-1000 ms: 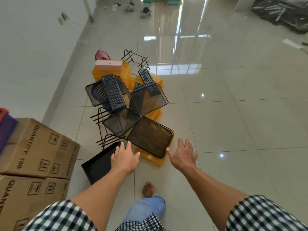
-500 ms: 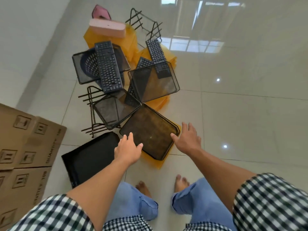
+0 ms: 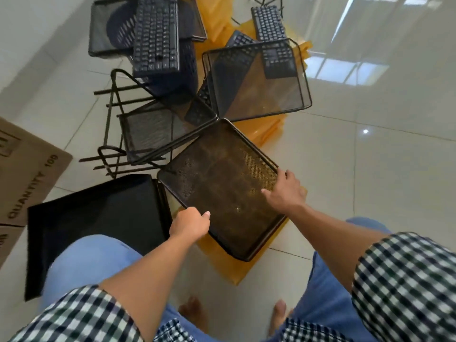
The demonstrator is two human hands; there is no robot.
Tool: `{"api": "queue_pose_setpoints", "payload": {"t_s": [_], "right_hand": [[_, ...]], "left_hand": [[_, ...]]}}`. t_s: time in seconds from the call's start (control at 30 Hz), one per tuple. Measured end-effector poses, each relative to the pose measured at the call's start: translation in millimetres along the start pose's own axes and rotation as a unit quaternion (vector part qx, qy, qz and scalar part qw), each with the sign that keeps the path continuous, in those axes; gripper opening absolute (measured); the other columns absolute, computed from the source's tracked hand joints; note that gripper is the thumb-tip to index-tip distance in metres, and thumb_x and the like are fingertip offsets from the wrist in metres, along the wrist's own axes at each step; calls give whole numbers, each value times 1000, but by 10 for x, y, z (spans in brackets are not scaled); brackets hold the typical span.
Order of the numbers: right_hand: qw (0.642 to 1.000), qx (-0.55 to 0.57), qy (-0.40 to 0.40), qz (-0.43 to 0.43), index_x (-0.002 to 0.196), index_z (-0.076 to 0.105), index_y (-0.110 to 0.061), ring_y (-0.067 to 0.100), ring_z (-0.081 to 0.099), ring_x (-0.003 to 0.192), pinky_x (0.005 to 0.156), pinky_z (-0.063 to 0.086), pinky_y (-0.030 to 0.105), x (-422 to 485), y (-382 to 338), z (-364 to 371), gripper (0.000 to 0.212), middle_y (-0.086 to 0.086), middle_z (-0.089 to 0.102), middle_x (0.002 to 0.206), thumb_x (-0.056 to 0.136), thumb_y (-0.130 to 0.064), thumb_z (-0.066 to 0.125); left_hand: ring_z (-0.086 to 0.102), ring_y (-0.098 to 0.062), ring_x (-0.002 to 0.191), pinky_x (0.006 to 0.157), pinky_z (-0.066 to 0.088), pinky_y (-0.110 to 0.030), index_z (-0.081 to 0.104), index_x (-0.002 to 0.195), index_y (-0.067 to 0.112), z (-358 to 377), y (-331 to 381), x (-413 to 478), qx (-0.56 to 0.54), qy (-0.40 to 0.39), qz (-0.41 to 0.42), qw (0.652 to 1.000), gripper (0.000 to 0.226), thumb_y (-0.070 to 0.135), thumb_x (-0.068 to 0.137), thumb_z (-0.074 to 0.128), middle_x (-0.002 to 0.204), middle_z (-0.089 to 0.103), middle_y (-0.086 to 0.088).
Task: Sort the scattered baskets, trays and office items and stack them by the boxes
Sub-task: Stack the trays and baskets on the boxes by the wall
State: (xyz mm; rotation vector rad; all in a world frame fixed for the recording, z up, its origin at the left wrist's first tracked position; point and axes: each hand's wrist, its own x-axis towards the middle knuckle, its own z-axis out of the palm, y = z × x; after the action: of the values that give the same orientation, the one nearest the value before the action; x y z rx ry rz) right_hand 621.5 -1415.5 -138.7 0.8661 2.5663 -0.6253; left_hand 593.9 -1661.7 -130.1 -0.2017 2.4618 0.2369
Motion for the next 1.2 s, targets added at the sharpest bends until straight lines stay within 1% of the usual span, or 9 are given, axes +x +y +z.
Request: {"api": "queue_pose_setpoints", "payload": {"t_s": [0.2, 0.33, 0.47, 0.6, 0.73, 0.87, 0.93, 1.07, 1.2], "right_hand": [[997, -8, 75, -22, 159, 12, -19, 35, 28, 145, 115, 31, 52, 162, 125, 295, 91, 12, 29, 158, 92, -50, 65], [995, -6, 99, -14, 154, 21, -17, 36, 37, 135, 106, 38, 53, 199, 110, 304, 83, 14, 38, 148, 91, -49, 64], [995, 3, 95, -11, 146, 31, -15, 35, 39, 131, 103, 38, 51, 224, 129, 276, 68, 14, 41, 142, 93, -43, 63], [995, 39, 89, -8, 145, 36, -16, 35, 41, 131, 106, 37, 49, 253, 189, 245, 64, 15, 43, 142, 93, -41, 65], [995, 60, 85, -8, 143, 39, -16, 35, 43, 131, 107, 37, 49, 277, 208, 242, 61, 15, 45, 141, 93, -40, 66], [991, 89, 102, -1, 139, 45, -13, 33, 45, 129, 107, 37, 46, 285, 228, 242, 52, 13, 49, 139, 95, -32, 65], [988, 100, 118, -3, 137, 48, -12, 31, 46, 127, 106, 38, 44, 281, 235, 239, 45, 12, 51, 136, 96, -25, 62], [981, 121, 153, -6, 131, 58, -13, 26, 52, 117, 100, 45, 41, 256, 238, 225, 34, 8, 59, 124, 97, -18, 57], [975, 129, 180, -9, 120, 63, -14, 24, 53, 110, 94, 47, 39, 231, 246, 227, 25, 5, 61, 114, 99, -25, 56]], "left_hand": [[63, -25, 81, 68, 51, -33, 67, 82, 20, 188, -10, 75, -33, 111, -16, 993, 33, 48, 96, 57, 86, 66, -2], [56, -15, 68, 52, 35, -27, 52, 72, 23, 346, -72, -64, -78, 161, -5, 984, 33, 46, 92, 65, 75, 61, 3], [58, -20, 75, 60, 40, -29, 47, 82, 23, 407, -103, -109, -179, 170, -22, 969, 30, 39, 88, 73, 83, 62, 0], [69, -28, 85, 78, 59, -42, 47, 103, 18, 393, -84, -93, -322, 149, -73, 932, 36, 29, 87, 77, 99, 66, -8], [70, -27, 88, 83, 59, -44, 55, 105, 15, 418, -88, -84, -287, 142, -81, 944, 29, 36, 92, 70, 98, 69, -8], [62, -20, 79, 62, 47, -31, 64, 90, 17, 455, -84, -113, -200, 110, -75, 971, 31, 48, 94, 63, 91, 68, -3], [62, -21, 82, 63, 45, -29, 65, 90, 19, 484, -70, -128, -178, 104, -63, 976, 27, 46, 92, 66, 91, 67, -1], [58, -22, 77, 58, 43, -29, 59, 82, 18, 457, -41, -156, -185, 153, -86, 967, 21, 34, 92, 65, 86, 62, -2], [52, -20, 72, 54, 35, -28, 57, 84, 16, 387, -20, -197, -221, 218, -75, 948, 18, 31, 94, 59, 85, 60, -3]]}}
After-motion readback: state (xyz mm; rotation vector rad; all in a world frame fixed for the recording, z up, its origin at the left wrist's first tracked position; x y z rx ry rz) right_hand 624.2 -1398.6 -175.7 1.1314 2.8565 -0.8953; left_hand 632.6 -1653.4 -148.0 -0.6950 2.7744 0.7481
